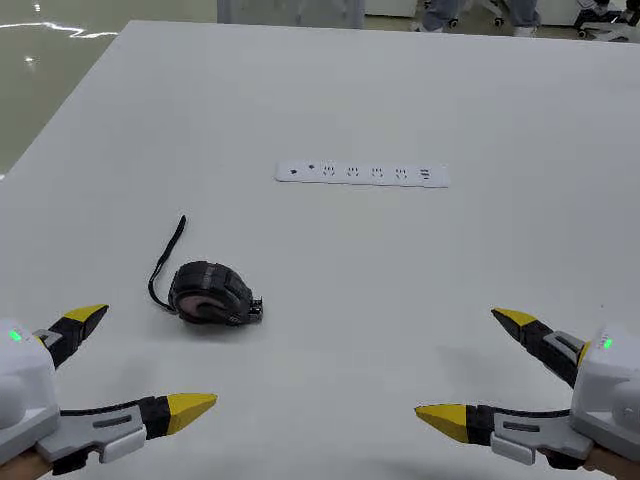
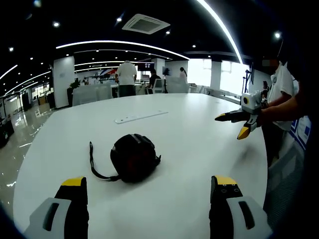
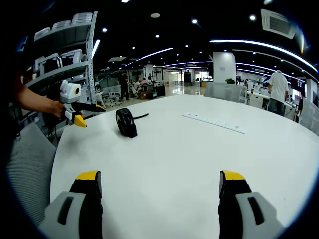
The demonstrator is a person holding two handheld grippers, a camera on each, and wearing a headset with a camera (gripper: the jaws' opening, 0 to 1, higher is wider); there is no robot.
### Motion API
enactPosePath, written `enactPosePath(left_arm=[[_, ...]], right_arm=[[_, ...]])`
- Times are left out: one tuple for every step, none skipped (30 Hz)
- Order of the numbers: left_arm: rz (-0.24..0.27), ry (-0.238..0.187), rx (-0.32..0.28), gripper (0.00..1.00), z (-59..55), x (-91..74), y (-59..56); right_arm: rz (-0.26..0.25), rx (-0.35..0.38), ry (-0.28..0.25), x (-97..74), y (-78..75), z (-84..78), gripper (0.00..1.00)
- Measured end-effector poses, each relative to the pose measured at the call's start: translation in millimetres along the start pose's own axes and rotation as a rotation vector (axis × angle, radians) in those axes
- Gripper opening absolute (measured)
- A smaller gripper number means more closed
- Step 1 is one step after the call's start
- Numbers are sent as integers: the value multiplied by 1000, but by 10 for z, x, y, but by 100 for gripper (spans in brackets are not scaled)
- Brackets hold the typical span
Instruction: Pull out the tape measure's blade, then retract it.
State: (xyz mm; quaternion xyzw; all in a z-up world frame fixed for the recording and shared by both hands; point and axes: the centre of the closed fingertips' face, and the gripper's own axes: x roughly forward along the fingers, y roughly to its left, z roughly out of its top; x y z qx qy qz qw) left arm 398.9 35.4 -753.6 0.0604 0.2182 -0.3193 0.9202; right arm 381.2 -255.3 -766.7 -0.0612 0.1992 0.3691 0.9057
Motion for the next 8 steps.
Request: enactPosePath(left_arm=[[1,1,1,100,-1,1,0],[1,0,2,100,-2,2,2],[1,1,1,100,-4,3,2],[2,1,1,100,-6,2,4],[2,1,1,100,-5,1,4],[2,0,0,100,-4,0,2],[2,0,0,100,-4,-2,2],[2,0,0,100,-6,-2,2]], right_arm=[[0,-1,-1,-1,-3,2,100],[-1,-1,-1,-3,-6,2,100],[-2,-1,0,-6,-10,-2,100],[-4,0,0,-13,-13,-2,100],[-5,0,-1,-18,-16,0,100],[-6,0,-2,-21,-18,1,100],[-8,2,-2,-28,-21,-1,100],[-8,1,-2,-31,-21,-2,100]])
